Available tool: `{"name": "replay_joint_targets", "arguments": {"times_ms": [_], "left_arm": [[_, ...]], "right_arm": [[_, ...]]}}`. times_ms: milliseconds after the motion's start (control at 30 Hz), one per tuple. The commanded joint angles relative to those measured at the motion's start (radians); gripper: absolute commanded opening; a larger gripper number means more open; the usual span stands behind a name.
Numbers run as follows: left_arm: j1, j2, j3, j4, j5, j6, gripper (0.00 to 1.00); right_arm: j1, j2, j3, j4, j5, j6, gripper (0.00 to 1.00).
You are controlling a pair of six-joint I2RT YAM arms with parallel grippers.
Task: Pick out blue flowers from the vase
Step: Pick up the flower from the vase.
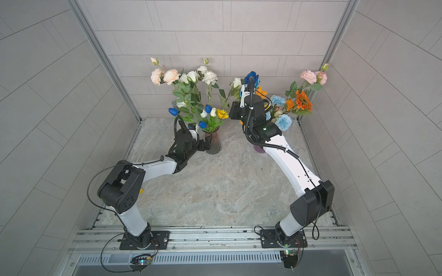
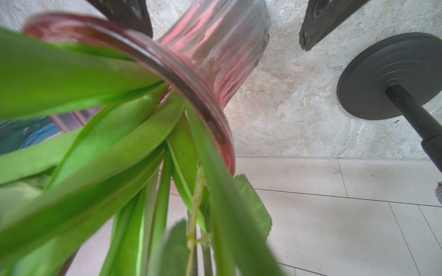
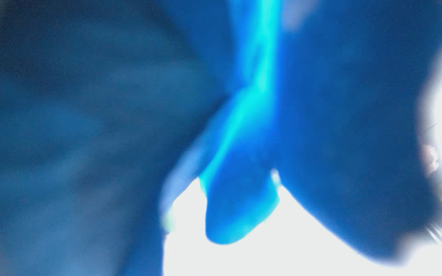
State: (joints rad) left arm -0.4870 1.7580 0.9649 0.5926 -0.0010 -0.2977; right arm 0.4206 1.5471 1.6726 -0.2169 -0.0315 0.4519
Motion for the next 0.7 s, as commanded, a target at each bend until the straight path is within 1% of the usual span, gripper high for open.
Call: {"name": "replay_joint_targets", "arguments": {"times_ms": [0, 200, 433, 667], "left_arm": [[-0.006, -0.005, 0.012, 0.009, -0.004, -0.008, 1.0], [-0.006, -0.009, 0.009, 0.004, -0.008, -0.003, 1.0], [-0.006, -0.008, 0.006, 0.003, -0.011, -0.005, 1.0], [-0.006, -0.023, -0.014, 0.003, -0.015, -0.005, 1.0]], "right_arm": [[0.018, -0.053, 0.051, -0.013, 0.034, -0.099, 0.0], [0.031, -0.068, 0.07, -0.022, 0.049, -0.146, 0.0], [0.032, -0.085, 0.15, -0.08, 0.049, -0.189, 0.0], [0.033, -0.109, 0.155, -0.094, 0.049, -0.2, 0.0]]}}
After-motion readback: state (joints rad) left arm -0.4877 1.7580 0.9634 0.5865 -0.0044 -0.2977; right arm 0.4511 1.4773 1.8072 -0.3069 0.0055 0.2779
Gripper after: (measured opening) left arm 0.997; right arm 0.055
